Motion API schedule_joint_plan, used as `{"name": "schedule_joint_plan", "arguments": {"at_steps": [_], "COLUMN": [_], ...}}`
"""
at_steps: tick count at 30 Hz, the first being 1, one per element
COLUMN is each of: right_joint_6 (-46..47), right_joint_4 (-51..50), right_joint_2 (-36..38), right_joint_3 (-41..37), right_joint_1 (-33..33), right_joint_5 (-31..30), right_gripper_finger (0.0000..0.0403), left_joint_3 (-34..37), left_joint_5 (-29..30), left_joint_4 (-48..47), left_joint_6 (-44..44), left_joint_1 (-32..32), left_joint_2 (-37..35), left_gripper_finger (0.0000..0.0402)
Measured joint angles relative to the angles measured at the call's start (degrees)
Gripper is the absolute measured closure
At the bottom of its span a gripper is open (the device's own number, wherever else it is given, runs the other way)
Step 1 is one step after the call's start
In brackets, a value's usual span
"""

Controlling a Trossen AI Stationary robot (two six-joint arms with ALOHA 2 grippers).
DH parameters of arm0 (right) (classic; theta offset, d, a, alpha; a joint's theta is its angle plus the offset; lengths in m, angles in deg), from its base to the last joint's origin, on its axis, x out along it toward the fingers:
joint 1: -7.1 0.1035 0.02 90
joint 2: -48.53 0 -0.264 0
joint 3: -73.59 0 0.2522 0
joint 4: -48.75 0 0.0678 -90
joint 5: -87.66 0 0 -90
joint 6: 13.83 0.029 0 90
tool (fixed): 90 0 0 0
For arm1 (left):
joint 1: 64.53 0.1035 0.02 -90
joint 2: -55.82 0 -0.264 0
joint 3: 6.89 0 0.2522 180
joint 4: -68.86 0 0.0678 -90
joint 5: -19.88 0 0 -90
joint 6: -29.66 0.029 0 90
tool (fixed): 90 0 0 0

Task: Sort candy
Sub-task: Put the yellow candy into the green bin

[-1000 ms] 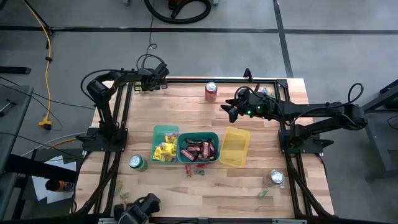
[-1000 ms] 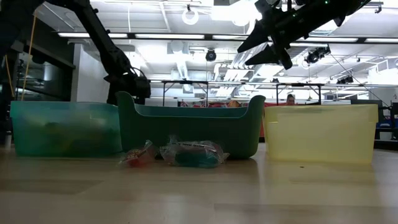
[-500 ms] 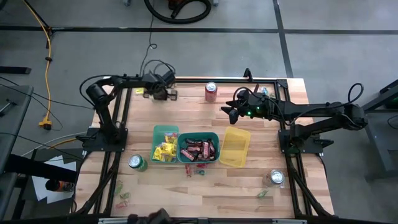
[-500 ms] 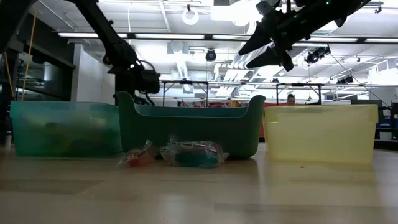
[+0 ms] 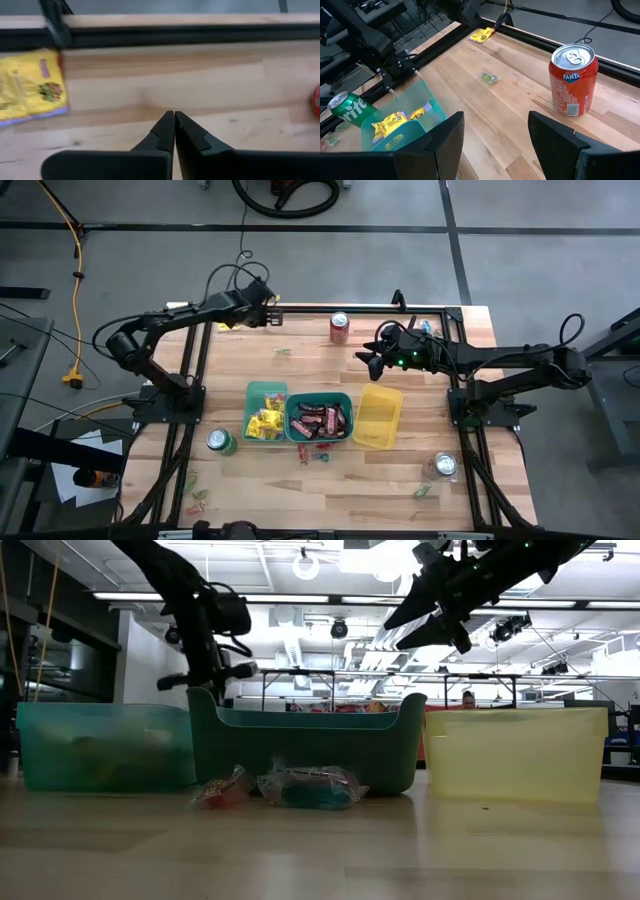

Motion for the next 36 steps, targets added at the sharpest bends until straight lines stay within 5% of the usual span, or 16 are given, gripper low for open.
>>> {"name": "schedule_joint_plan", "arguments": {"at_steps": [10,18,28,36], "right_joint_6": [0.3,1.8,1.8,1.8], "right_joint_4": [-0.1,-1.1,-2.6,-3.0], "right_joint_2": [0.0,0.0,0.0,0.0], "right_joint_3": [0.0,0.0,0.0,0.0], "right_joint_1": [0.0,0.0,0.0,0.0], "right_joint_5": [0.0,0.0,0.0,0.0], "right_gripper_finger": [0.0187,0.0187,0.0187,0.0187], "left_joint_3": [0.0,-0.1,-0.1,-0.5], "left_joint_5": [7.9,8.0,6.3,6.2], "left_joint_4": [-1.4,-3.2,-4.4,-4.5], "left_joint_6": [4.1,1.0,0.9,-0.6], "left_joint_1": [6.8,13.3,13.7,11.5], "left_joint_2": [2.0,6.9,15.8,18.1], "left_gripper_finger": [0.0384,0.0303,0.0212,0.0231]}}
